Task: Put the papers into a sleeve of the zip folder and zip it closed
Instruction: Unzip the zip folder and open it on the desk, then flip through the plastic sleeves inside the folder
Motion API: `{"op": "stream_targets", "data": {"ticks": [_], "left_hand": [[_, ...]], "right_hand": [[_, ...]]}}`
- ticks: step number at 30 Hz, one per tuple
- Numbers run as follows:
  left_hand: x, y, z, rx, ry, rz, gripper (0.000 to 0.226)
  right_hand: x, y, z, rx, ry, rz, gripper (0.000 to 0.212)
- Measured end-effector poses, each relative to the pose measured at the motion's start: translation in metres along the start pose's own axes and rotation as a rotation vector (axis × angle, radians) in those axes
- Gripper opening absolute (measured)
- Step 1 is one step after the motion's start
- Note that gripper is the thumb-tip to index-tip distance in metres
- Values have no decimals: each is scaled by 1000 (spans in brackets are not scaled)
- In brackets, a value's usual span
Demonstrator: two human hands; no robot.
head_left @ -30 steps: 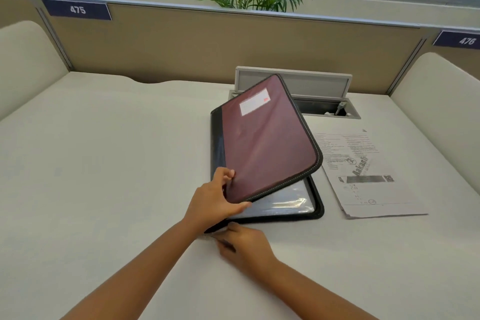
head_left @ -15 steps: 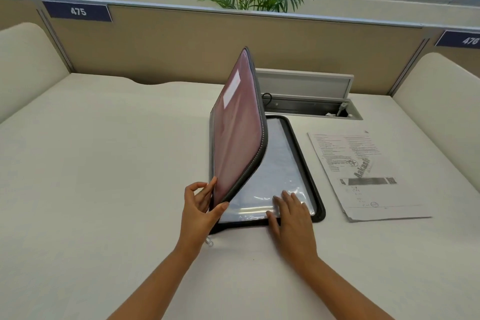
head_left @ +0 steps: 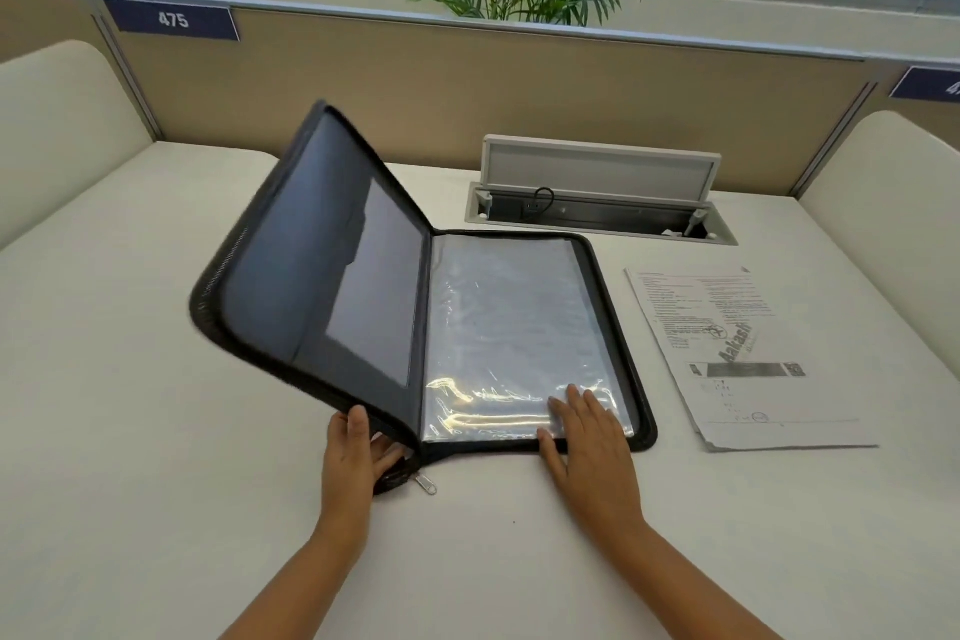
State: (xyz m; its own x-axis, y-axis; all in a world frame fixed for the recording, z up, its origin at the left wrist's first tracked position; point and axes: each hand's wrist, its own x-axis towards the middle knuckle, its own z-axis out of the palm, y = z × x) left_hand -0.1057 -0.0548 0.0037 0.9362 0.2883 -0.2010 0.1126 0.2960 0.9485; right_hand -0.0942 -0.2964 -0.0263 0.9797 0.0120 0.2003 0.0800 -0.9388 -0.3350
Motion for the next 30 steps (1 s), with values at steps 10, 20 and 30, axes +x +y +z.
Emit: {"op": "stream_targets", "data": {"ticks": [10, 20, 30], "left_hand": [[10, 17, -34, 246, 132, -371, 45], [-8, 28, 8, 445, 32, -167, 47], [12, 17, 68, 1003, -189, 462, 30]], "right_hand": [[-1, -1, -2, -1, -18, -19, 64], [0, 8, -3, 12, -35, -89, 70], [15, 64, -35, 239, 18, 217, 65]]}}
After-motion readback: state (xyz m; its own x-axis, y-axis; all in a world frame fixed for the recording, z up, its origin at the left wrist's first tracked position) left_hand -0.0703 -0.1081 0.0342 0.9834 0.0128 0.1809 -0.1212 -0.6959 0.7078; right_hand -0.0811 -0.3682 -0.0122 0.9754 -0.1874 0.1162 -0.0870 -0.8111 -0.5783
